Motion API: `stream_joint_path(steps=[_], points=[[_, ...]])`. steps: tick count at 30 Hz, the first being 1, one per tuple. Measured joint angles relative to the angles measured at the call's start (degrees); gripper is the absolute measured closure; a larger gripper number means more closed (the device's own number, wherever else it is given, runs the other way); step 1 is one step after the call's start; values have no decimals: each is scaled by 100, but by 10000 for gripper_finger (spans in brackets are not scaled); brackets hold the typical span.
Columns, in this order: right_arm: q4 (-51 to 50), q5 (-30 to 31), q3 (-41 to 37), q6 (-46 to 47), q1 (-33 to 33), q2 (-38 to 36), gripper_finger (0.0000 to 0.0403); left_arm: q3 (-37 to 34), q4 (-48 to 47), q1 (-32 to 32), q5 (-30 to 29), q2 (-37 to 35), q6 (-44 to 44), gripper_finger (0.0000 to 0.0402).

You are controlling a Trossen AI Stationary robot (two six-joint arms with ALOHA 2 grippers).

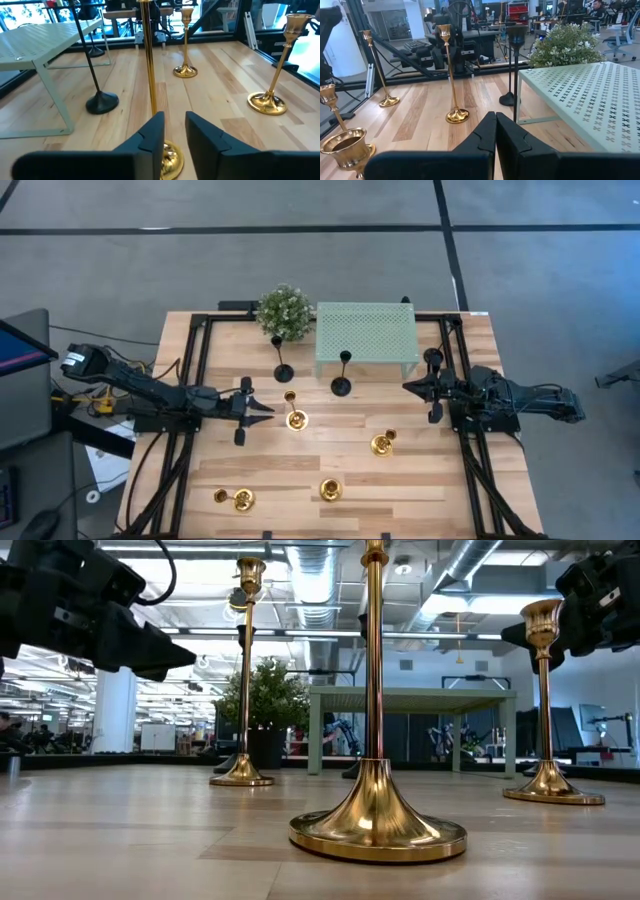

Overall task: Pick & Place candle stick holders
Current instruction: Put the gold candle holder on the shelf

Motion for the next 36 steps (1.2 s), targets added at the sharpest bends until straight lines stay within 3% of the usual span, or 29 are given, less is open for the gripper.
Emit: stream_joint_path(steps=[7,15,24,36], points=[[-1,0,1,0,0,0,403,1,812,2,-50,850,-10,265],[-1,2,-1,-7,0,0,403,492,869,96,-416,1915,-289,232],[-23,0,1,-7,0,0,403,1063,904,299,-161,2767,-306,226],[-24,0,-1,-7,0,0,403,1369,1013,297,-113,3377,-605,229]])
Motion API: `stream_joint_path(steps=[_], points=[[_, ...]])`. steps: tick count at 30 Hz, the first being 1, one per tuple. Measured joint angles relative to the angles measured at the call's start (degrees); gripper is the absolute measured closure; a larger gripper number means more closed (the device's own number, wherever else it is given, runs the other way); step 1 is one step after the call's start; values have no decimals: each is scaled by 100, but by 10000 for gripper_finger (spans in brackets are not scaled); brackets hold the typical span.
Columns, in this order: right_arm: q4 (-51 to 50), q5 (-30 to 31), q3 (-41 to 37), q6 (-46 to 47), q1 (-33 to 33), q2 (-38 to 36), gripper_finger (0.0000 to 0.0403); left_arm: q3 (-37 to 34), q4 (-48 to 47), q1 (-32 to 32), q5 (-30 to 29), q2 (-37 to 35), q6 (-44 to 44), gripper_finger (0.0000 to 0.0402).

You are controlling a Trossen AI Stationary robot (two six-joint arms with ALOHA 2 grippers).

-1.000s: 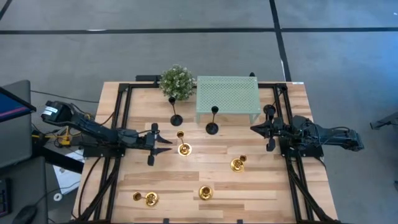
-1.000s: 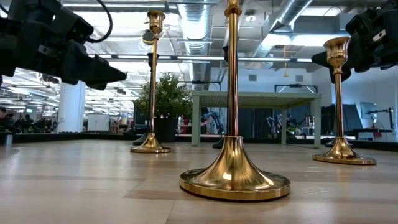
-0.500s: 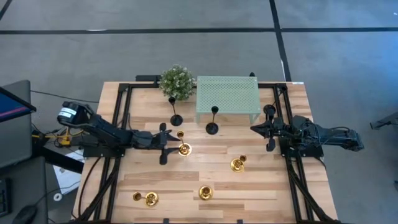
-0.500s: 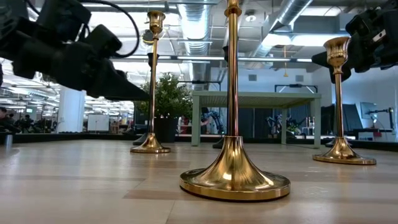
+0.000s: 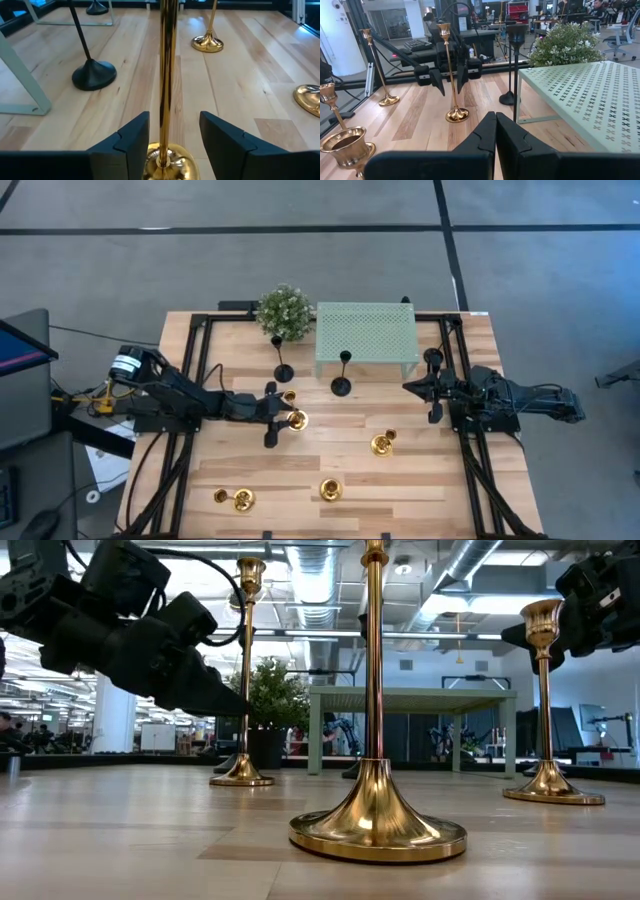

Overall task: Pick & Place candle stick holders
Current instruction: Put the gold candle holder on the shelf

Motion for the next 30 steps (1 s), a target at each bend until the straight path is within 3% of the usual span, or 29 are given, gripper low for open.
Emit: stream_joint_path(steps=[7,20,30], points=[[-2,0,-1,0,0,0,403,26,55,0,-10,21,0,253],[-2,0,1,4,0,0,403,24,61,2,-17,18,0,339],[-2,0,-1,4,0,0,403,23,93,2,-13,18,-136,375]])
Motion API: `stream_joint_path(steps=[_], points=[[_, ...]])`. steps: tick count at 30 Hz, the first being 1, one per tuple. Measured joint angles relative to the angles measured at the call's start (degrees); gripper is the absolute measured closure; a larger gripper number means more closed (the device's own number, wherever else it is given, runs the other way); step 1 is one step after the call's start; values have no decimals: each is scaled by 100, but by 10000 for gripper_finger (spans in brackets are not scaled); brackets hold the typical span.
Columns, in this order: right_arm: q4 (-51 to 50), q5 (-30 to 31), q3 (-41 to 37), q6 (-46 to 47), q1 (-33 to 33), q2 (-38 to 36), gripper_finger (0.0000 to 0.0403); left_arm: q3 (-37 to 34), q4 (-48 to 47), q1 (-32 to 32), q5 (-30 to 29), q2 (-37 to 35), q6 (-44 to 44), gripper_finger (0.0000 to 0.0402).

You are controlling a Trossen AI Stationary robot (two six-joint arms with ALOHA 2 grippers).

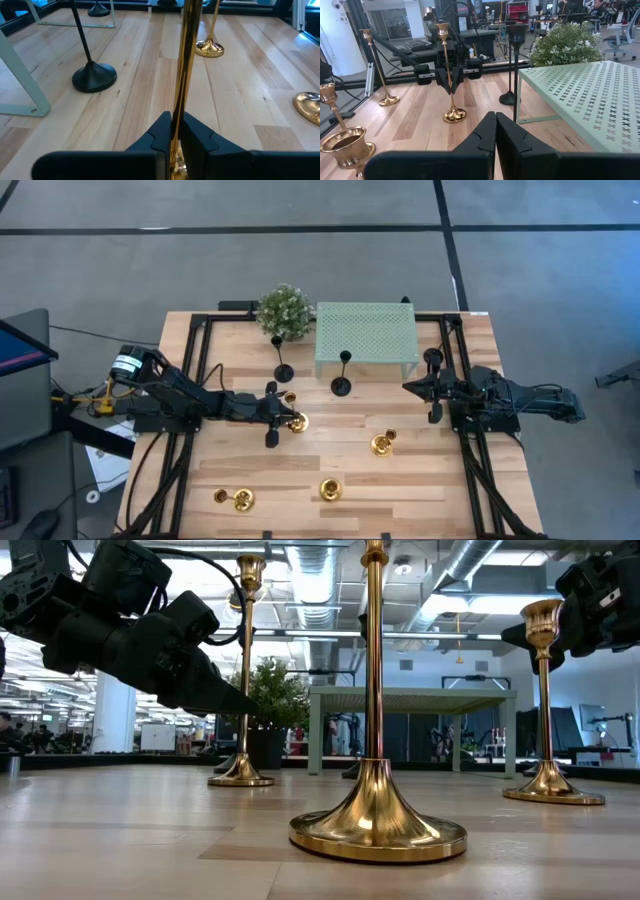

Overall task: Pick & Place candle stick holders
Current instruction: Put the gold candle holder on the shelf

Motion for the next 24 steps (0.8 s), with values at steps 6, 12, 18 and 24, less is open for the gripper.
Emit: stream_joint_path(steps=[6,12,18,24], points=[[0,-1,1,-2,0,0,403,0,12,-2,-19,0,-15,377],[1,0,1,-1,0,0,403,4,-17,0,-223,-86,-27,379],[-4,0,0,-2,0,0,403,56,-48,0,-242,-399,-34,379],[-9,0,0,-2,0,0,403,477,-1201,-1,-247,-961,-10,379]])
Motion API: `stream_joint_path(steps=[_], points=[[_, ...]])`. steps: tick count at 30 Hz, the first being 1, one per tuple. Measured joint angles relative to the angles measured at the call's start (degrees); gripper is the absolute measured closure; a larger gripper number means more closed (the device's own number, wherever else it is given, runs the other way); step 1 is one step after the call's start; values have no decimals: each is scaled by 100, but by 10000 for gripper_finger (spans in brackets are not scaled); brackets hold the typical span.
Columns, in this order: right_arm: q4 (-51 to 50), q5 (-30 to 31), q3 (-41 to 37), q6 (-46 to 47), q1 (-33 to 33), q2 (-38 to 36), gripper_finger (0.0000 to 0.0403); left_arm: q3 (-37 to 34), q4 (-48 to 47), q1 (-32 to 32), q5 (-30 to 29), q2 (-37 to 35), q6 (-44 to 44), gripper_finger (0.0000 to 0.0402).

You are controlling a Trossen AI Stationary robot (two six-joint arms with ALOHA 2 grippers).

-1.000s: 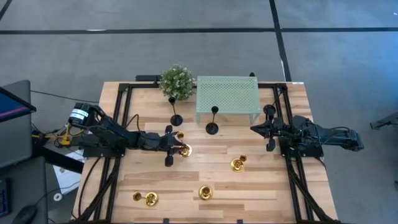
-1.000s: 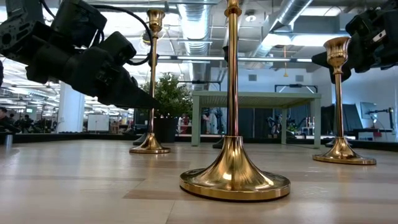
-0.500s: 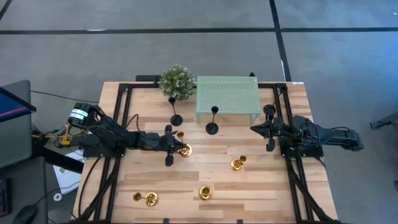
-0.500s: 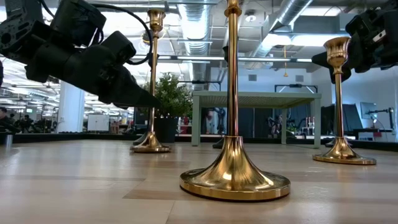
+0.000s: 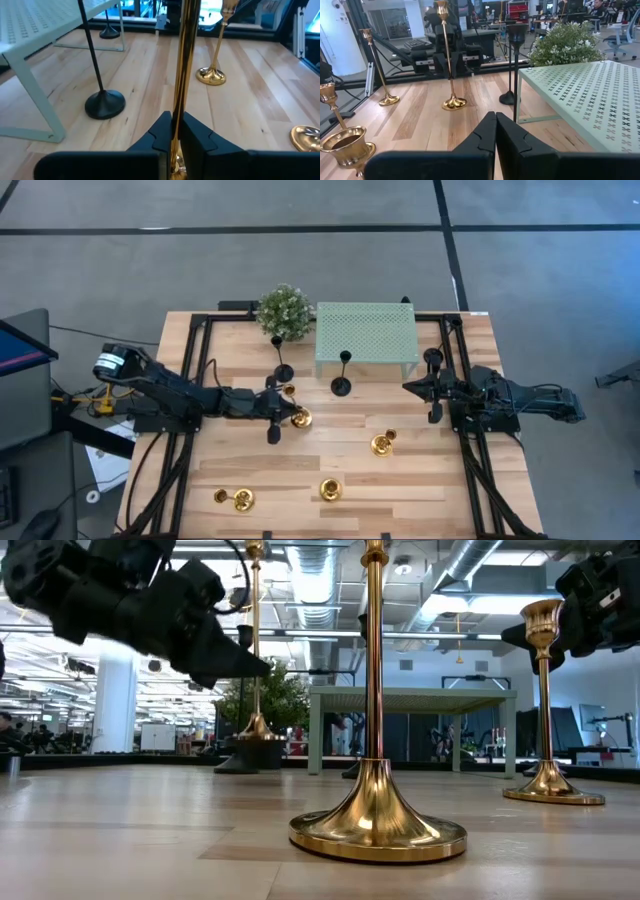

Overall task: Pick & Place candle stick holders
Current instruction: Put the gold candle holder on the shelf

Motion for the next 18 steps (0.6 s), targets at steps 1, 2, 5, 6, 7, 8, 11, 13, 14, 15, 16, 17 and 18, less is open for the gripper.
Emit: stream_joint_path(steps=[1,2,5,6,7,8,11,13,14,15,16,17,18], points=[[-7,-1,0,-1,0,0,403,106,-250,-1,-2,-80,2,379],[-12,0,0,-7,0,0,403,213,-500,1,-5,-153,4,379],[-17,0,0,-7,0,0,403,530,-1047,14,-15,-379,111,379],[-17,0,2,-7,0,0,403,611,-1103,21,-17,-427,175,379],[-16,0,0,-5,0,0,403,675,-1139,39,-22,-483,237,379],[-18,0,1,-5,0,0,403,742,-1144,66,-31,-530,302,379],[-20,0,1,-7,0,0,403,959,-1142,206,-46,-674,510,379],[-34,0,0,-7,0,0,403,1103,-1163,331,-43,-738,626,379],[-32,0,0,-7,0,0,403,1174,-1211,408,-39,-766,653,379],[-32,0,0,-4,0,0,403,1260,-1303,492,-37,-786,657,379],[-34,0,0,-5,0,0,403,1369,-1414,571,-40,-796,669,379],[-34,0,2,-5,0,0,403,1474,-1496,659,-45,-796,723,379],[-34,0,2,-4,0,0,403,1572,-1559,746,-62,-796,820,379]])
